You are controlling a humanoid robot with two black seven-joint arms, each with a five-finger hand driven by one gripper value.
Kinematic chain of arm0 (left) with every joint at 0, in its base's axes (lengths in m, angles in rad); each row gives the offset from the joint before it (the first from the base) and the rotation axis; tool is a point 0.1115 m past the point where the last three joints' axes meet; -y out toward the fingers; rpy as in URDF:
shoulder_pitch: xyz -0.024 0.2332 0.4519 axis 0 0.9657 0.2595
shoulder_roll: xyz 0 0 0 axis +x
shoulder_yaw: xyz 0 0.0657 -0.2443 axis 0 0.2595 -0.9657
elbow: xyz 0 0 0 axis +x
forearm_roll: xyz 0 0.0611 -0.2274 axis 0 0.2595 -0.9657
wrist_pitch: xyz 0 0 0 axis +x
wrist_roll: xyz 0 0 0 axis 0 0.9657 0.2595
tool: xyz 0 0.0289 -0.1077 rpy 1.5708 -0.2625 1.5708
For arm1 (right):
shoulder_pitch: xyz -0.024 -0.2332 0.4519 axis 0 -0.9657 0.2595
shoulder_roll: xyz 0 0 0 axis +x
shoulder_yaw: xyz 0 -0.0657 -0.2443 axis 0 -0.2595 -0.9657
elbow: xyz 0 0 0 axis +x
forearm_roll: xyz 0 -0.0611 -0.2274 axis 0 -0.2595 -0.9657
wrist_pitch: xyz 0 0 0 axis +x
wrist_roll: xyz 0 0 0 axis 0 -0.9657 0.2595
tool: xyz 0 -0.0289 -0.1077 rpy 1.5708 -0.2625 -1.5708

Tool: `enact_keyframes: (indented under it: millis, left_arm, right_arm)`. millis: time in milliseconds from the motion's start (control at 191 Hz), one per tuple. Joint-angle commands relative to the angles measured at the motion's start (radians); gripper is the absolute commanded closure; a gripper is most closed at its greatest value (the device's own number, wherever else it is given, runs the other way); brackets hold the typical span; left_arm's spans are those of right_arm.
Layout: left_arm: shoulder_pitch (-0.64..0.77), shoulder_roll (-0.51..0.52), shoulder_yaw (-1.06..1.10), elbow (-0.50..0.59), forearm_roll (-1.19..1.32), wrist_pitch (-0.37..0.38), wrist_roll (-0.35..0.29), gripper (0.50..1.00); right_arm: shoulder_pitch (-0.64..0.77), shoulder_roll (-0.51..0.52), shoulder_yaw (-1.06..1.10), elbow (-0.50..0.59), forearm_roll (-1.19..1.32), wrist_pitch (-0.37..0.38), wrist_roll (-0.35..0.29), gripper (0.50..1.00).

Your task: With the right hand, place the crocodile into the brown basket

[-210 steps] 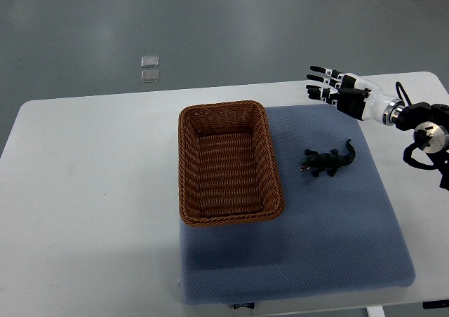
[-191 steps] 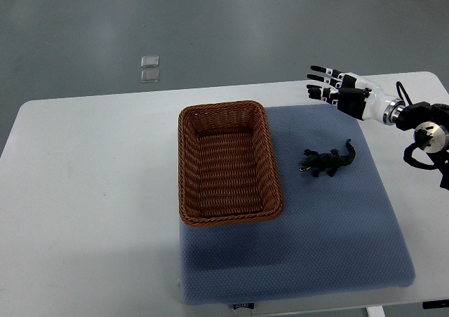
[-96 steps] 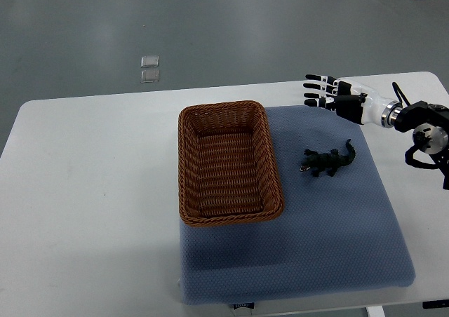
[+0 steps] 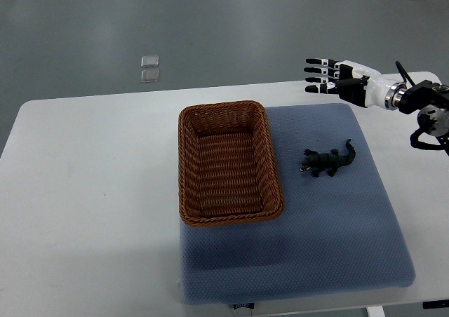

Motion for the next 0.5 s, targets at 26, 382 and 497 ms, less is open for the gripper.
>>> enact_keyframes:
  millis: [26, 382, 497]
  left_arm:
    - [0.000, 0.000, -0.001, 0.000, -0.001, 0.000, 0.000, 0.500]
    - [0.000, 0.000, -0.001, 0.000, 0.000, 0.001, 0.000, 0.500]
    - [0.000, 0.000, -0.001, 0.000, 0.000, 0.000, 0.000, 0.500]
  right_arm:
    - [0.007, -0.010, -0.006, 0.000, -0.006, 0.000, -0.002, 0.566]
    - [0.055, -0.066, 0.002, 0.023, -0.112, 0.000, 0.005, 0.566]
    - [0.050, -0.063, 0.000, 0.067, -0.115, 0.000, 0.005, 0.568]
